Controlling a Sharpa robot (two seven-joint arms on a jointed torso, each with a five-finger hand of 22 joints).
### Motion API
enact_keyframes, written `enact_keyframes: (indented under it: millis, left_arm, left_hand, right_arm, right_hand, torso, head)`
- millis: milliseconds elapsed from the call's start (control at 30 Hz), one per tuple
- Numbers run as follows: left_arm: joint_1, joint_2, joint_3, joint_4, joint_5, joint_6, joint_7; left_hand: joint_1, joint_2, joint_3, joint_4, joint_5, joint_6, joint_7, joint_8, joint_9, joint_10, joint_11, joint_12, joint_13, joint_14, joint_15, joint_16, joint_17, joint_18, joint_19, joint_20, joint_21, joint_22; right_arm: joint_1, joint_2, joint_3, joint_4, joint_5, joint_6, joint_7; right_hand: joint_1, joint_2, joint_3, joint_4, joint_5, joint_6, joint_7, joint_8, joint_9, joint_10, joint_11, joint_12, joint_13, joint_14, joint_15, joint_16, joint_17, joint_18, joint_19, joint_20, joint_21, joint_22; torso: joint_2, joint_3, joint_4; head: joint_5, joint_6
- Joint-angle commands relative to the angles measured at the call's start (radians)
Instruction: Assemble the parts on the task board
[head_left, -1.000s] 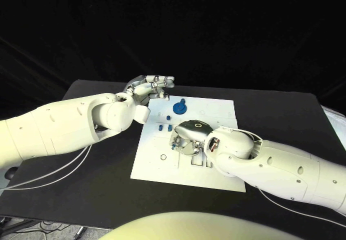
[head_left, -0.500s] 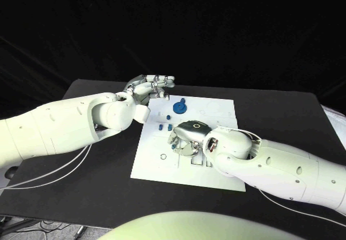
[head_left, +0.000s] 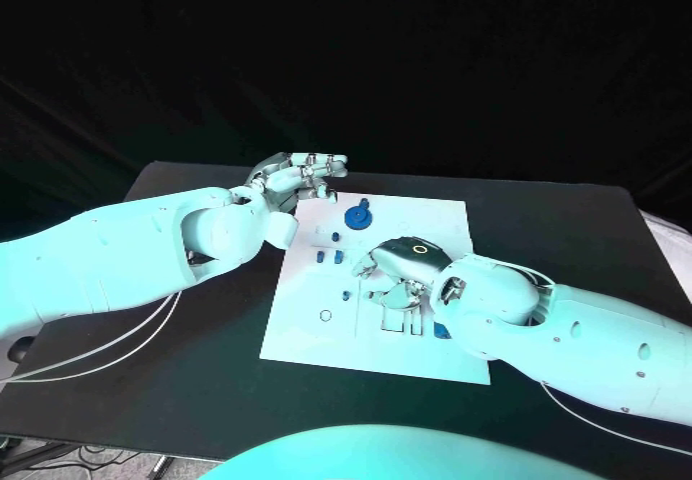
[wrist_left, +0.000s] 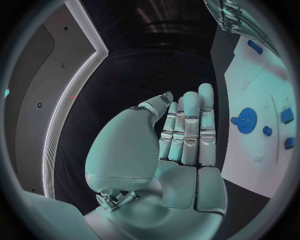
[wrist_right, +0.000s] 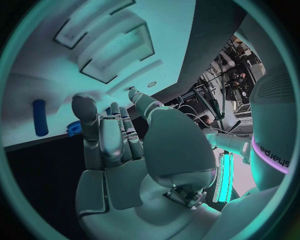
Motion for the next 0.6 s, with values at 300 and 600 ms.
enact_keyframes:
  millis: [300, 600]
  left_arm:
    - [0.0, -0.005, 0.0, 0.004, -0.011, 0.023, 0.002]
    - [0.0, -0.004, 0.0, 0.004, -0.013, 0.027, 0.002]
  left_hand:
    - [0.002, 0.01, -0.003, -0.006, 0.003, -0.005, 0.001, 0.002, -0.001, -0.006, -0.001, 0.006, 0.001, -0.007, -0.002, -0.004, -0.002, 0.011, 0.006, 0.001, -0.007, -0.002]
    - [0.002, 0.01, -0.003, -0.006, 0.003, -0.005, 0.001, 0.002, -0.001, -0.006, -0.001, 0.006, 0.001, -0.007, -0.002, -0.004, -0.002, 0.011, 0.006, 0.001, -0.007, -0.002]
  right_arm:
    - [0.075, -0.168, 0.022, 0.063, 0.018, -0.006, -0.014]
    - [0.091, -0.187, 0.023, 0.031, -0.009, 0.054, -0.024]
  right_hand:
    - [0.001, -0.015, -0.036, -0.002, -0.009, 0.009, -0.041, -0.007, -0.002, 0.002, -0.022, 0.044, -0.008, 0.021, -0.014, 0.01, 0.007, 0.009, 0.015, -0.01, 0.009, 0.012]
    - [0.01, -0.012, -0.052, -0.004, -0.01, 0.009, -0.046, -0.007, -0.002, -0.025, -0.026, 0.042, -0.01, 0.023, -0.021, 0.008, 0.003, 0.008, 0.017, -0.016, 0.006, 0.01]
  torso:
    - [-0.001, -0.0005, -0.0092]
    - [-0.001, 0.0, -0.0076]
  head:
    - [-0.014, 0.017]
    - [-0.015, 0.02]
